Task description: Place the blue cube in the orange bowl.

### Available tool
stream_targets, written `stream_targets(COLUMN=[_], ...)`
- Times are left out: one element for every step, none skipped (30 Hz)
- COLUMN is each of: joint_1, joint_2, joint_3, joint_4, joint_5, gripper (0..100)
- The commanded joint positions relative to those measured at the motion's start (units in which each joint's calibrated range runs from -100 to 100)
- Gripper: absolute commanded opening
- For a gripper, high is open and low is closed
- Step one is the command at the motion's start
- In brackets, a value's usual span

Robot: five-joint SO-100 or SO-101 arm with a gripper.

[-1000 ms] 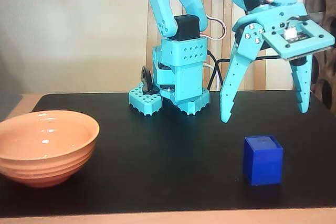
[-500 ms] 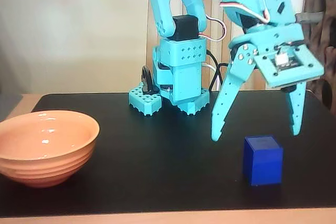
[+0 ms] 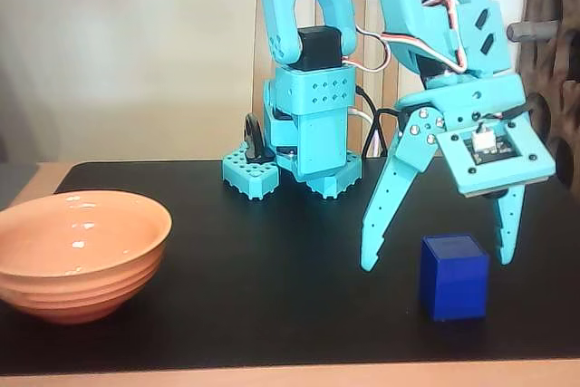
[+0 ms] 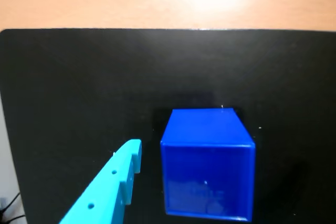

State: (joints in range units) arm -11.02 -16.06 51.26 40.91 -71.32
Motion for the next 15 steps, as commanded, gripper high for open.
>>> stream_targets(joint_1=[-1.02, -1.12, -1.12, -1.12, -1.12, -1.12, -1.12, -1.12, -1.12, -1.12, -1.12, -1.12, -1.12, -1.52, -1.72], joint_2=[-0.35, -0.43, -0.52, -1.03, -1.54, -2.31, -3.07, -3.84, -5.46, -6.06, -6.31, -6.48, -6.48, -5.80, -5.37], joint_3=[2.00, 2.64, 3.09, 3.55, 4.00, 4.54, 5.09, 5.81, 7.63, 8.36, 8.81, 8.90, 8.72, 8.26, 8.26], joint_4=[-1.71, -1.71, -1.80, -1.80, -1.71, -1.71, -1.71, -1.62, -1.62, -1.62, -1.62, -1.62, -1.71, -1.97, -2.84], joint_5=[-0.70, -0.76, -0.76, -0.76, -0.76, -0.76, -0.70, -0.70, -0.70, -0.70, -0.70, -0.70, -0.70, -0.70, -0.70], gripper=[41, 41, 41, 41, 41, 41, 41, 41, 41, 41, 41, 41, 41, 41, 41])
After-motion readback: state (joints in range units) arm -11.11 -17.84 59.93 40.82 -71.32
